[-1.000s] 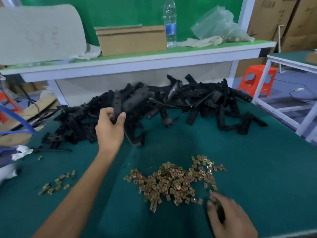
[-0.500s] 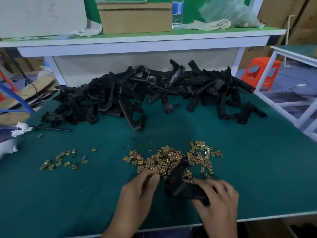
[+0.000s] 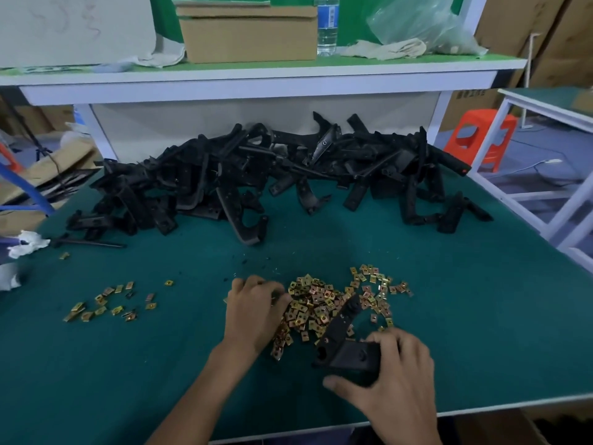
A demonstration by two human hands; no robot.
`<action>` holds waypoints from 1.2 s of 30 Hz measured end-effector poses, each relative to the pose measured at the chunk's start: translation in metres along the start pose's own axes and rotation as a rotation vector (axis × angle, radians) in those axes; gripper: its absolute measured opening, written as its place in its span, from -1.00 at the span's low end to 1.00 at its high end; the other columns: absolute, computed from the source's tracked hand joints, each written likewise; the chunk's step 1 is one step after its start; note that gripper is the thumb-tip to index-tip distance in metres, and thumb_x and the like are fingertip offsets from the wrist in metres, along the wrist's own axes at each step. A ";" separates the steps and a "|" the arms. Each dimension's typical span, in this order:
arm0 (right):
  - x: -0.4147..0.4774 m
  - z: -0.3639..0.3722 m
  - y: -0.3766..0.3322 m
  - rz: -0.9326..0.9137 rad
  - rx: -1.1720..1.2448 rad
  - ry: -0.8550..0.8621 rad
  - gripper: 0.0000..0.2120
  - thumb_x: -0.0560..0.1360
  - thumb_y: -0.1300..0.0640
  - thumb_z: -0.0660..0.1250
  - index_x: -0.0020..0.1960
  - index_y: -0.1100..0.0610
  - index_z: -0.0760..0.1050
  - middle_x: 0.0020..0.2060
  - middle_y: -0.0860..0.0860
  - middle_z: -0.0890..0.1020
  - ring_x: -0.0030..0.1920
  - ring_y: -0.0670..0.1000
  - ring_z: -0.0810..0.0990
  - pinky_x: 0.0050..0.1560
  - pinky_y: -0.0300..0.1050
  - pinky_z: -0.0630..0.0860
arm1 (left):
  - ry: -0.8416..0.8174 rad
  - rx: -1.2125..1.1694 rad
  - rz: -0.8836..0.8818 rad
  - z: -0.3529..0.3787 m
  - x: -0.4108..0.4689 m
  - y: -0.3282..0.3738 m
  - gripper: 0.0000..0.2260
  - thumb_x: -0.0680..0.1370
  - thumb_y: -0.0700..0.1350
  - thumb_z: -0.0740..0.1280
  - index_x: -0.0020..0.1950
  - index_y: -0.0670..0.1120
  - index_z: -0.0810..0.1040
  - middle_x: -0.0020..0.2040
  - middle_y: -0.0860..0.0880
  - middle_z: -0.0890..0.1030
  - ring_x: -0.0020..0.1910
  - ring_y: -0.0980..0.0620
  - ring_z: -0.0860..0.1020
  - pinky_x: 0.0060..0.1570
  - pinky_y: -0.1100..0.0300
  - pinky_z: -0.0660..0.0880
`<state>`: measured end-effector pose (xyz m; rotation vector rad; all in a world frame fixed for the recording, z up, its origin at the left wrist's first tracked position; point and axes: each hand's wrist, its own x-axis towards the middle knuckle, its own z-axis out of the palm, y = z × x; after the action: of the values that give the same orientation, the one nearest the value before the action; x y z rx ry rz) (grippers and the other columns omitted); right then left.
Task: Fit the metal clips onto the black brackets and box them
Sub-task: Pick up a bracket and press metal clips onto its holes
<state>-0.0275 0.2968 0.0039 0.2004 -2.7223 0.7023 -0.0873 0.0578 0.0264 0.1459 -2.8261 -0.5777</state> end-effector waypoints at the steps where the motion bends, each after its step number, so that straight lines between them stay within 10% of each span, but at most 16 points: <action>1: 0.000 0.000 0.001 0.007 0.010 -0.021 -0.07 0.13 -0.75 0.09 0.03 0.02 0.51 0.08 0.03 0.50 0.16 0.16 0.43 0.08 0.19 0.43 | 0.013 -0.043 0.004 0.001 0.002 0.000 -0.83 0.60 0.09 0.34 0.01 0.08 0.70 0.02 0.14 0.67 0.12 0.06 0.52 0.22 0.16 0.22; 17: -0.004 0.005 0.001 -0.046 -0.033 0.059 -0.27 0.39 -0.64 0.00 0.00 -0.02 0.50 -0.03 -0.05 0.53 0.10 0.09 0.43 -0.03 0.11 0.46 | -0.086 -1.022 -0.260 -0.044 -0.042 0.027 -0.81 0.61 -0.20 0.37 0.07 0.08 0.68 -0.10 0.03 0.74 -0.06 0.16 0.67 -0.08 0.38 0.54; 36: -0.003 0.004 -0.001 -0.089 -0.114 0.014 -0.28 0.31 -0.59 0.15 0.03 0.01 0.58 -0.03 -0.04 0.57 0.08 0.11 0.47 0.01 0.09 0.46 | -0.237 -1.101 -0.365 -0.031 -0.091 0.038 -0.78 0.64 -0.02 0.33 -0.07 -0.02 0.74 -0.26 0.00 0.60 -0.29 0.13 0.50 -0.25 0.25 0.48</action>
<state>-0.0259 0.2941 -0.0004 0.2866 -2.7110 0.5209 0.0064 0.0941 0.0488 0.3822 -2.2406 -2.2020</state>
